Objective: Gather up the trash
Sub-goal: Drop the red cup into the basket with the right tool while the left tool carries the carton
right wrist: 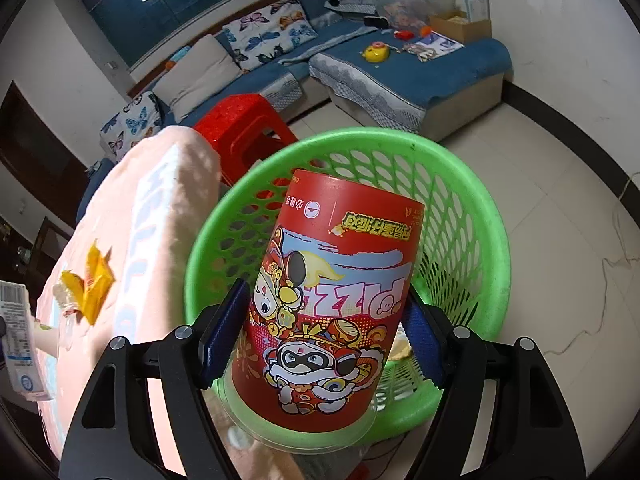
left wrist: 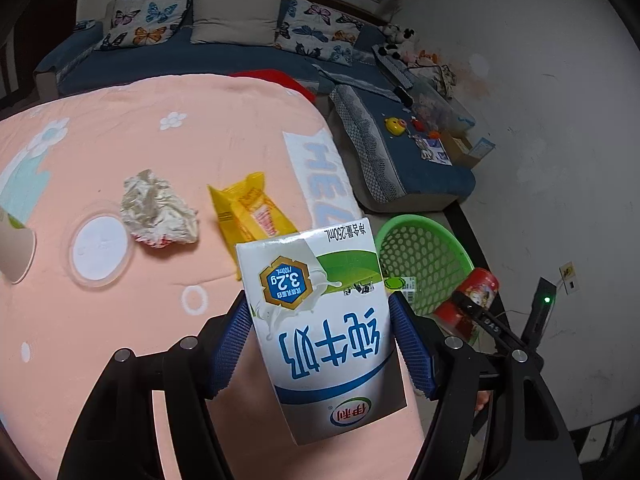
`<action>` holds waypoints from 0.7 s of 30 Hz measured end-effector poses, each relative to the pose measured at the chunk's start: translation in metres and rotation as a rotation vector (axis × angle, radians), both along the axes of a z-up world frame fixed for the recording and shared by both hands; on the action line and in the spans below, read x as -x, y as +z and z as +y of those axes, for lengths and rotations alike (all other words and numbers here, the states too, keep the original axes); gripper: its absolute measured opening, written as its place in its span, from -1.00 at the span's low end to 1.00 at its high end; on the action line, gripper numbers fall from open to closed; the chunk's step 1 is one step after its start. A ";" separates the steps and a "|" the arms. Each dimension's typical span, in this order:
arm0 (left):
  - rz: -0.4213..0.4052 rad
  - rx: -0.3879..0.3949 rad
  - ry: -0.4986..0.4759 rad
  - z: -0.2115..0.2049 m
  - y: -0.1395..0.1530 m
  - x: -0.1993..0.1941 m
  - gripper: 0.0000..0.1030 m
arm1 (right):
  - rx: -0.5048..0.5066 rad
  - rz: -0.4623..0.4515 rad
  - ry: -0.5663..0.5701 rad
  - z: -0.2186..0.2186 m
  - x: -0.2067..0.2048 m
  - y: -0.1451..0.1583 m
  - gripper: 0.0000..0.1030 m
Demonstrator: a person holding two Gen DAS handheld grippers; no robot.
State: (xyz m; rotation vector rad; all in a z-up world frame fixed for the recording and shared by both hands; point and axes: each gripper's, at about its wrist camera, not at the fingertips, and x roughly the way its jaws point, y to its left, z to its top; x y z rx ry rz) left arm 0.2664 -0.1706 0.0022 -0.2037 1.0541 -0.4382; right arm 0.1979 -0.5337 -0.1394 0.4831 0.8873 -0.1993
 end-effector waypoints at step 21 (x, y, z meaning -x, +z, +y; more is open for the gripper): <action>0.007 -0.020 -0.129 -0.068 -0.014 -0.014 0.30 | 0.038 -0.066 -0.004 -0.011 0.020 0.018 0.49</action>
